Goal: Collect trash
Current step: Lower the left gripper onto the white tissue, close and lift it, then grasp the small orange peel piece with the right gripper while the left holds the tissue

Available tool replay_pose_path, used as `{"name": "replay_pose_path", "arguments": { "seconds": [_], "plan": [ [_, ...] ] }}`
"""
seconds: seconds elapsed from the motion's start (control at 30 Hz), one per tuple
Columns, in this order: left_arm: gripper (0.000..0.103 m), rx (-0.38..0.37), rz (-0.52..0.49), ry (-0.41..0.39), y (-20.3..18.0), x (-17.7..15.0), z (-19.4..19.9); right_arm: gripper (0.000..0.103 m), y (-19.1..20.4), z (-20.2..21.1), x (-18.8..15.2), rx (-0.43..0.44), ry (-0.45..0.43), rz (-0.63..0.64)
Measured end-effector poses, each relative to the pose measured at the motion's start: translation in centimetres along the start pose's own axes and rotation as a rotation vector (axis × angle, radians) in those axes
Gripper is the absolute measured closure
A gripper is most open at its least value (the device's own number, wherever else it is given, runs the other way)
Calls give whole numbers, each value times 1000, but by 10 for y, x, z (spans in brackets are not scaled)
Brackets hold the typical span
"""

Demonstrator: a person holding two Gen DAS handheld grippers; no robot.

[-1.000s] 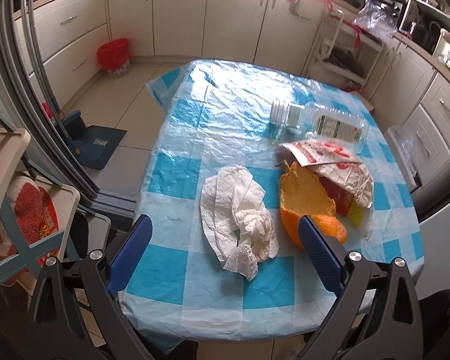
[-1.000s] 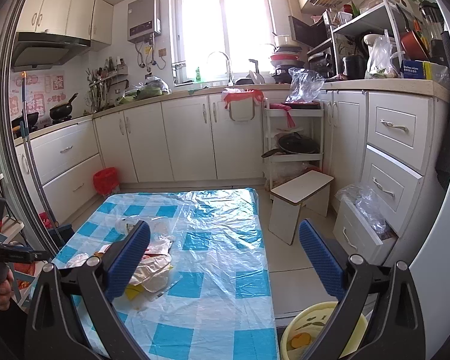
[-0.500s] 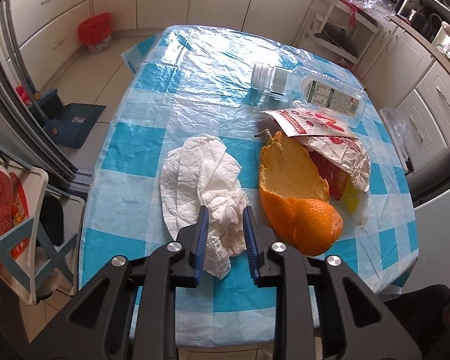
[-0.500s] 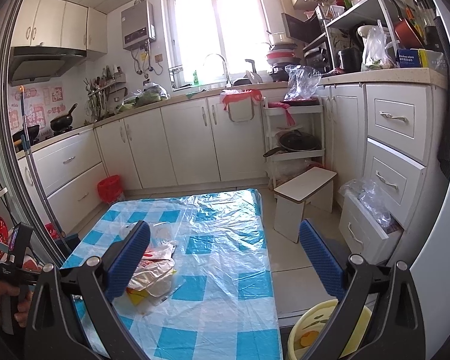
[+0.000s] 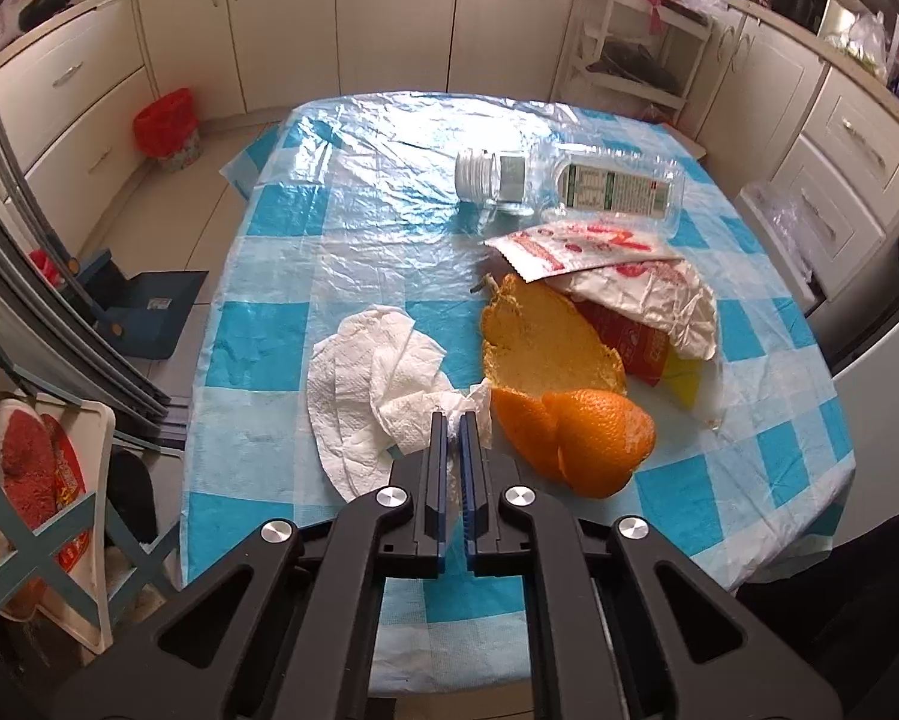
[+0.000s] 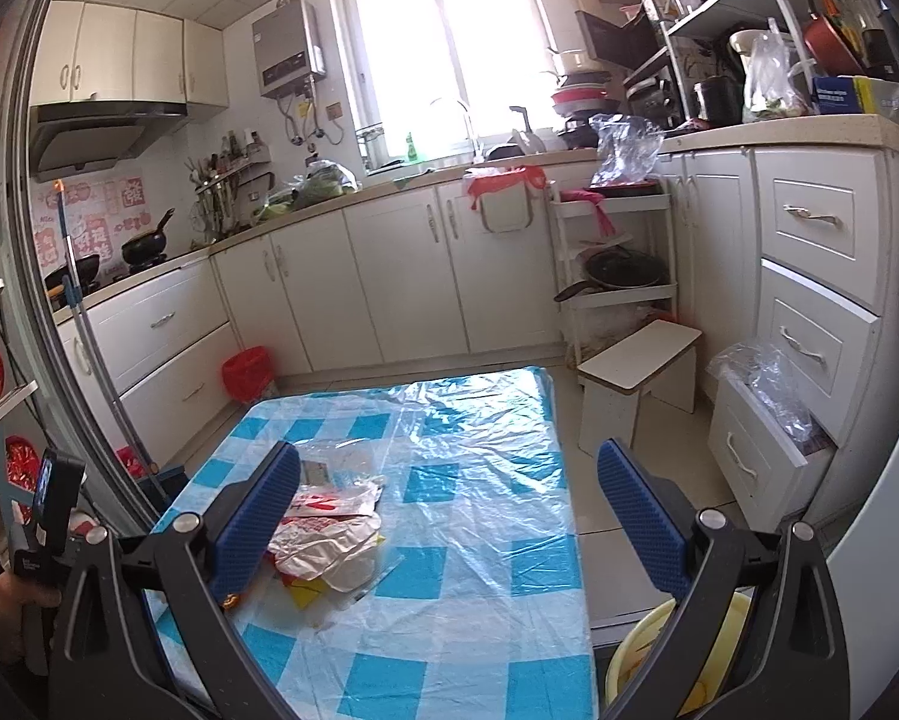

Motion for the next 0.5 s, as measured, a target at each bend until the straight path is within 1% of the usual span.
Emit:
{"name": "replay_pose_path", "arguments": {
  "seconds": [0.07,0.13,0.23,0.27,0.3,0.33,0.4,0.43,0.5],
  "plan": [
    [99,-36,48,-54,9,3,13,8,18,-9,-7,90,60,34],
    [99,-75,97,-104,19,6,26,8,41,-20,-20,175,143,93],
    [99,-126,178,-171,35,8,41,8,83,-34,-48,261,247,194],
    [99,-141,200,-183,39,8,44,10,98,-39,-58,290,283,226],
    [99,-158,218,-192,42,7,46,17,112,-45,-69,313,317,254],
    [99,-173,232,-198,45,8,47,22,125,-51,-80,333,354,276],
    [99,-181,236,-203,46,7,48,31,145,-65,-102,346,413,299],
    [99,-182,233,-206,45,7,49,34,154,-72,-111,354,440,299],
    [99,-184,226,-214,45,7,52,46,167,-87,-126,367,488,281]
  ]
}}
Point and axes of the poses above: each gripper's, at about its wrist camera, not at the fingertips, and z roughly against the way its jaws point, y to its left, x to its top, the point moved 3 cm from there along -z, roughly the way its jaws point, and after that the axes turned 8 degrees about -z, right-handed, at the moved point
